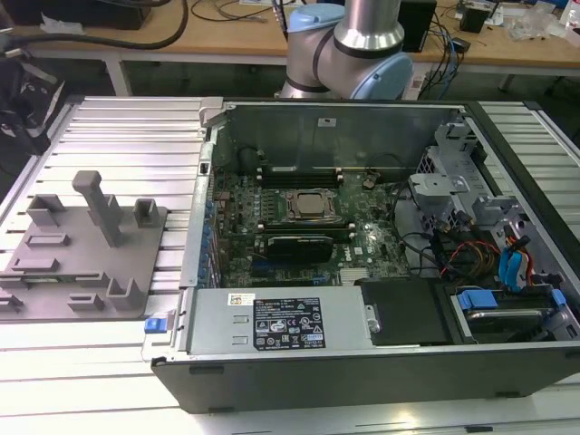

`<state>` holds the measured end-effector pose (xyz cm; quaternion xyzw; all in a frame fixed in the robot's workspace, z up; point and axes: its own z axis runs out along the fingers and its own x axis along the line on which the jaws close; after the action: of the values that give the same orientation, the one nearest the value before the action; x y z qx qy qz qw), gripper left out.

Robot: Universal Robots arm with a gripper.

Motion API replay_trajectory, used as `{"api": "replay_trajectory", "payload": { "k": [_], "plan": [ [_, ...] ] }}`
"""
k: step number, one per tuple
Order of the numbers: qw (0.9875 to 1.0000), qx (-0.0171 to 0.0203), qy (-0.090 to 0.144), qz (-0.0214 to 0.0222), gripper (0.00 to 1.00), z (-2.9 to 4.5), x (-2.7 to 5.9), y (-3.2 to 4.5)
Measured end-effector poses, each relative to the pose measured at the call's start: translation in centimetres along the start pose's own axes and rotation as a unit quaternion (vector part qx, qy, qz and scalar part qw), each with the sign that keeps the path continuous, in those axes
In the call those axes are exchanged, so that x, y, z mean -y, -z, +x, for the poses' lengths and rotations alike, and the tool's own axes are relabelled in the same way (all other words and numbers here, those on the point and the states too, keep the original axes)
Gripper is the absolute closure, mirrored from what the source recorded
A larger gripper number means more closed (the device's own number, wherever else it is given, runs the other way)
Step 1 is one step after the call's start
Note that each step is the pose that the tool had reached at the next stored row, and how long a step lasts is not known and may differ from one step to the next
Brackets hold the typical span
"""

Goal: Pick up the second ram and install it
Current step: 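Reach for the second ram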

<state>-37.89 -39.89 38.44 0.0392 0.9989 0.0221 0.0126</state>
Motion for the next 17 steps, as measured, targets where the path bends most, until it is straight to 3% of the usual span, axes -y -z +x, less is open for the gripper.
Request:
{"api": "replay_trajectory", "payload": {
  "k": [1, 4, 9, 14, 17],
  "plan": [
    [1.0000, 0.0000, 0.000, 0.0001, 0.92, 0.55, 0.04, -0.03],
    [1.0000, 0.0000, 0.000, 0.0004, 0.92, 0.98, 0.18, -0.07],
    [1.0000, 0.0001, 0.000, 0.0015, 0.92, 1.82, 2.09, -0.18],
    [1.0000, 0.0002, 0.000, 0.0018, 0.92, 2.37, 3.20, -0.46],
    [1.0000, 0.0001, 0.000, 0.0020, 0.92, 2.38, 3.27, -0.48]
  ]
}}
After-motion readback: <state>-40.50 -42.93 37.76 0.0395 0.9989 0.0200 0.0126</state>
